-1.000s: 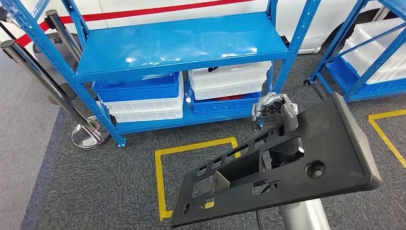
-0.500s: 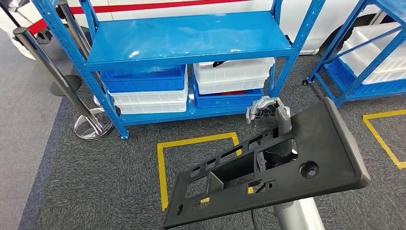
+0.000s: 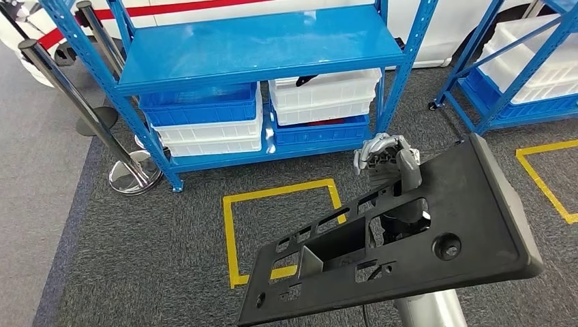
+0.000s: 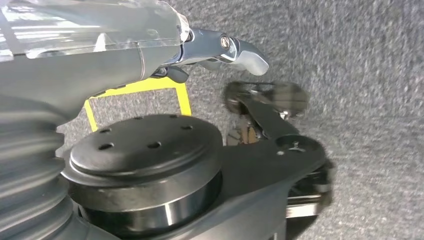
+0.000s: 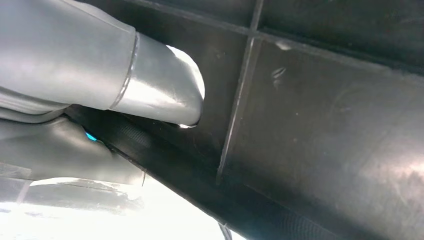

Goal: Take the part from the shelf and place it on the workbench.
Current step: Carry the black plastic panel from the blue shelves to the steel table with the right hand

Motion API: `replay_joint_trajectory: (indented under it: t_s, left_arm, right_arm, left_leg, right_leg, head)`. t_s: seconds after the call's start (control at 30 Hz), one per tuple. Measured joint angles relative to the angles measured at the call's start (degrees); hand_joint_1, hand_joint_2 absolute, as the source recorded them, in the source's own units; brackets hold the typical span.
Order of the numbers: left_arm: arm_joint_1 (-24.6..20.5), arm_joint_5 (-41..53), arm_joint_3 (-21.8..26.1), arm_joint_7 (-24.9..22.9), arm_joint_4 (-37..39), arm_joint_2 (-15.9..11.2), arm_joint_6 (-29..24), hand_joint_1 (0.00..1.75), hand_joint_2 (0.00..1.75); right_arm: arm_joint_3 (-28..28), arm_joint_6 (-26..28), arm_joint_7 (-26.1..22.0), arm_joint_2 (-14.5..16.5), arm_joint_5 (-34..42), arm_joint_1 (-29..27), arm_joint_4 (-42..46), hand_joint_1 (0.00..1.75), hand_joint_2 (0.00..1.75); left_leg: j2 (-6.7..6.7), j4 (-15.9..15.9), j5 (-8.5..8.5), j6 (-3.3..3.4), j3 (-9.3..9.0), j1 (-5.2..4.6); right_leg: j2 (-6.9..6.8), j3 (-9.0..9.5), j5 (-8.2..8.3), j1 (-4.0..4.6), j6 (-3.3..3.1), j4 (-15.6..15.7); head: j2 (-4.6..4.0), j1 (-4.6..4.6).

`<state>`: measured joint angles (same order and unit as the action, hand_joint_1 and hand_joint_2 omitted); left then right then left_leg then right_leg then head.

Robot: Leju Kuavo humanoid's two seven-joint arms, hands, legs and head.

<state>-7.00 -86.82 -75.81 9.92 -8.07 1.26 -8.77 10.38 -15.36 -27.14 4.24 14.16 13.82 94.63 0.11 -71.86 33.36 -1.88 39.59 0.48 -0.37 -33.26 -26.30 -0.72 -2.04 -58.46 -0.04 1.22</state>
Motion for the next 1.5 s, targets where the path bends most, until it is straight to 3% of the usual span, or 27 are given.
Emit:
replay_joint_trajectory:
  t_s: [0.03, 0.07, 0.1, 0.17, 0.23, 0.3, 0.37, 0.43, 0.5, 0.53, 0.57, 0.6, 0.67, 0.73, 0.83, 0.87, 0.93, 1.0, 1.03, 1.07, 1.1, 1.17, 1.23, 1.3, 1.37, 1.43, 1.5]
  left_arm:
    - [-0.03, -0.16, -0.06, -0.02, 0.00, -0.07, -0.09, 0.00, 1.75]
    - [-0.05, -0.37, -0.08, -0.07, 0.00, -0.15, -0.17, 0.00, 1.75]
    - [-0.08, -0.55, -0.08, -0.24, 0.00, -0.25, -0.24, 0.00, 1.75]
    - [-0.20, -0.64, -0.08, -0.89, 0.00, -0.49, -0.28, 0.00, 1.75]
    - [-0.29, -0.55, -0.08, -1.67, 0.00, -0.68, -0.36, 0.00, 1.75]
    - [-0.21, -0.56, -0.08, -2.29, 0.00, -0.74, -0.55, 0.00, 1.75]
    - [-0.21, -0.63, -0.08, -2.62, 0.00, -0.70, -0.86, 0.00, 1.75]
    - [-0.31, -0.63, -0.08, -2.66, 0.00, -0.67, -1.11, 0.00, 1.75]
    - [-0.31, -0.57, -0.08, -2.64, 0.00, -0.67, -1.22, 0.00, 1.75]
    - [-0.30, -0.54, -0.08, -2.60, 0.00, -0.66, -1.24, 0.00, 1.75]
    - [-0.29, -0.49, -0.08, -2.54, 0.00, -0.66, -1.25, 0.00, 1.75]
    - [-0.29, -0.43, -0.08, -2.42, 0.00, -0.65, -1.22, 0.00, 1.75]
    - [-0.36, -0.33, -0.08, -2.04, 0.00, -0.66, -1.13, 0.00, 1.75]
    - [-0.46, -0.32, -0.08, -1.58, 0.00, -0.67, -0.99, 0.00, 1.75]
    - [-0.45, -0.34, -0.08, -1.28, 0.01, -0.74, -0.88, 0.00, 1.75]
    - [-0.44, -0.37, -0.08, -1.24, 0.01, -0.80, -0.87, 0.00, 1.75]
    - [-0.44, -0.48, -0.08, -1.18, 0.02, -0.94, -0.88, 0.00, 1.75]
    - [-0.44, -0.57, -0.08, -1.16, 0.02, -0.97, -0.98, 0.00, 1.75]
    - [-0.42, -0.58, -0.08, -1.16, 0.02, -0.98, -1.07, 0.00, 1.75]
    - [-0.40, -0.58, -0.08, -1.16, 0.02, -0.99, -1.15, 0.00, 1.75]
    - [-0.39, -0.58, -0.08, -1.17, 0.02, -1.01, -1.23, 0.00, 1.75]
    - [-0.45, -0.60, -0.08, -1.19, 0.03, -1.09, -1.32, 0.00, 1.75]
    - [-0.46, -0.67, -0.08, -1.23, 0.06, -1.26, -1.43, 0.00, 1.75]
    - [-0.34, -0.72, -0.11, -1.29, 0.09, -1.41, -1.54, 0.00, 1.75]
    - [-0.35, -0.72, -0.15, -1.34, 0.09, -1.43, -1.68, 0.00, 1.75]
    - [-0.47, -0.72, -0.16, -1.36, 0.09, -1.44, -1.84, 0.00, 1.75]
    - [-0.47, -0.71, -0.17, -1.36, 0.09, -1.48, -1.98, 0.00, 1.75]
  right_arm:
    - [0.01, -0.01, 0.00, 0.01, 0.07, -0.01, 0.01, 1.75, 0.00]
    - [0.01, -0.02, 0.00, 0.02, 0.13, 0.01, -0.01, 1.75, 0.00]
    - [0.02, -0.01, -0.02, 0.03, 0.19, 0.05, -0.02, 1.75, 0.00]
    - [0.03, 0.07, -0.13, 0.05, 0.26, 0.20, -0.04, 1.75, 0.00]
    - [0.06, 0.14, -0.20, 0.08, 0.26, 0.41, -0.08, 1.75, 0.00]
    - [0.10, 0.15, -0.25, 0.14, 0.26, 0.53, -0.10, 1.75, 0.00]
    - [0.10, 0.15, -0.34, 0.19, 0.26, 0.63, -0.12, 1.75, 0.00]
    - [0.07, 0.10, -0.46, 0.20, 0.26, 0.81, -0.16, 1.75, 0.00]
    - [0.02, -0.01, -0.63, 0.20, 0.25, 0.86, -0.21, 1.75, 0.00]
    - [-0.04, -0.09, -0.74, 0.20, 0.24, 0.83, -0.24, 1.75, 0.00]
    - [-0.09, -0.16, -0.84, 0.20, 0.22, 0.83, -0.27, 1.75, 0.00]
    - [-0.13, -0.25, -0.92, 0.20, 0.18, 0.85, -0.28, 1.75, 0.00]
    - [-0.15, -0.41, -1.01, 0.22, 0.00, 0.97, -0.19, 1.75, 0.00]
    - [-0.17, -0.61, -1.03, 0.30, -0.24, 1.03, 0.02, 1.75, 0.00]
    - [-0.22, -0.93, -1.04, 0.43, -0.37, 1.01, 0.18, 1.75, 0.00]
    - [-0.25, -1.03, -1.03, 0.52, -0.38, 1.05, 0.21, 1.75, 0.00]
    - [-0.30, -1.16, -1.01, 0.80, -0.39, 1.16, 0.29, 1.75, 0.00]
    - [-0.33, -1.20, -0.92, 1.03, -0.46, 1.20, 0.34, 1.75, 0.00]
    - [-0.34, -1.20, -0.87, 1.10, -0.53, 1.17, 0.34, 1.75, 0.00]
    - [-0.35, -1.20, -0.83, 1.14, -0.63, 1.15, 0.34, 1.75, 0.00]
    - [-0.37, -1.20, -0.80, 1.16, -0.73, 1.13, 0.37, 1.75, 0.00]
    - [-0.43, -1.21, -0.72, 1.18, -0.90, 1.10, 0.56, 1.75, 0.00]
    - [-0.49, -1.22, -0.56, 1.25, -0.97, 1.17, 0.89, 1.75, 0.00]
    - [-0.52, -1.22, -0.23, 1.41, -0.99, 1.20, 1.09, 1.75, 0.00]
    - [-0.59, -1.22, 0.01, 1.51, -0.99, 1.16, 1.22, 1.75, 0.00]
    - [-0.69, -1.22, 0.07, 1.51, -0.97, 1.18, 1.34, 1.75, 0.00]
    - [-0.79, -1.22, 0.13, 1.51, -0.95, 1.00, 1.37, 1.75, 0.00]
  left_leg:
    - [0.00, -1.83, 0.45, -0.10, 0.10, 0.05]
    - [0.00, -1.54, -0.20, -0.12, -0.82, 0.08]
    - [0.00, 0.92, -1.64, -0.04, -2.79, 0.09]
    - [-0.06, 9.03, -4.06, 0.44, -8.11, -0.03]
    - [-0.18, 14.06, -4.56, 1.01, -10.97, -0.36]
    - [-0.24, 14.92, -4.88, 1.51, -10.93, -0.58]
    - [-0.01, 15.56, -5.90, 2.18, -10.58, -0.34]
    - [0.24, 16.09, -7.01, 2.87, -9.85, -0.11]
    - [0.28, 15.91, -7.74, 3.18, -8.68, -0.20]
    - [0.30, 15.67, -8.00, 3.16, -8.09, -0.22]
    - [0.30, 15.36, -8.20, 3.10, -7.52, -0.22]
    - [0.30, 15.00, -8.33, 3.04, -7.00, -0.20]
    - [0.26, 14.17, -8.45, 2.80, -6.05, -0.25]
    - [0.21, 13.49, -8.68, 2.26, -5.27, -0.40]
    - [0.14, 13.20, -9.19, 1.19, -4.66, -0.42]
    - [0.12, 12.69, -8.58, 0.88, -4.32, -0.37]
    - [0.06, 8.78, -5.04, 0.36, -2.78, -0.20]
    - [0.05, 1.47, -0.57, -0.07, -0.47, -0.02]
    - [0.05, -1.48, 0.54, -0.23, 0.24, 0.07]
    - [0.05, -2.55, 0.45, -0.31, 0.03, 0.12]
    - [0.05, -1.37, -0.61, -0.30, -1.26, 0.15]
    - [-0.46, 6.33, -3.49, 0.09, -6.28, 0.16]
    - [-1.56, 13.05, -4.47, 0.59, -10.28, 0.06]
    - [-1.83, 14.76, -4.41, 0.92, -11.13, -0.19]
    - [-0.98, 15.33, -5.11, 1.54, -10.98, 0.03]
    - [0.01, 15.88, -5.93, 2.30, -10.64, 0.33]
    - [0.96, 15.75, -6.34, 2.67, -9.95, 0.21]
  right_leg:
    - [-0.01, -0.57, 0.31, 0.03, 0.01, -0.15]
    - [0.00, -1.10, 0.59, 0.04, 0.07, -0.33]
    - [0.02, -1.54, 0.83, 0.04, 0.15, -0.50]
    - [0.03, -2.12, 1.24, 0.08, 0.50, -0.76]
    - [-0.04, -2.48, 1.81, 0.06, 1.15, -0.82]
    - [-0.09, -2.70, 2.56, -0.01, 1.89, -0.63]
    - [0.03, -3.22, 1.85, 0.00, 2.49, -1.19]
    - [0.20, -5.11, -2.10, -0.02, 2.91, -5.65]
    - [0.27, -7.65, -6.46, -0.08, 3.18, -13.16]
    - [0.27, -8.21, -7.28, -0.13, 3.28, -15.67]
    - [0.26, -7.77, -6.96, -0.19, 3.34, -16.17]
    - [0.25, -6.20, -5.73, -0.27, 3.34, -14.39]
    - [0.26, -1.21, -3.13, -0.39, 3.18, -6.94]
    - [0.36, 1.59, -2.34, -0.20, 2.74, -1.86]
    - [0.37, 1.16, -1.92, -0.06, 1.72, -1.02]
    - [0.30, 0.93, -1.54, -0.15, 1.22, -0.86]
    - [0.10, 0.22, -0.70, -0.31, 0.24, -0.54]
    - [0.04, -0.75, -0.02, -0.15, -0.12, -0.57]
    - [0.02, -1.22, 0.30, -0.09, -0.13, -0.60]
    - [0.03, -1.64, 0.61, -0.05, -0.09, -0.65]
    - [0.06, -2.00, 0.90, -0.03, -0.01, -0.70]
    - [0.35, -2.46, 1.36, -0.06, 0.30, -0.81]
    - [0.76, -2.87, 1.91, -0.10, 0.90, -0.88]
    - [1.24, -3.21, 2.63, -0.19, 1.68, -0.75]
    - [1.53, -3.51, 2.75, -0.18, 2.38, -0.88]
    - [1.21, -4.92, 0.34, -0.14, 2.82, -3.88]
    - [0.84, -7.78, -3.80, -0.24, 3.13, -10.87]
  head:
    - [0.00, 0.00]
    - [0.00, 0.00]
    - [0.00, 0.00]
    - [0.00, -0.02]
    - [0.00, -0.02]
    - [0.00, -0.02]
    - [0.00, -0.10]
    - [0.00, -0.22]
    - [0.00, -0.27]
    - [0.00, -0.27]
    - [0.00, -0.27]
    - [0.00, -0.27]
    - [0.00, -0.27]
    - [0.00, -0.24]
    - [0.00, -0.22]
    - [0.00, -0.19]
    - [0.00, -0.16]
    - [0.00, -0.13]
    - [0.00, -0.12]
    - [0.00, -0.12]
    - [0.00, -0.12]
    - [0.00, -0.12]
    - [0.00, -0.15]
    - [0.00, -0.16]
    - [0.00, -0.16]
    - [0.00, -0.28]
    - [0.00, -0.36]
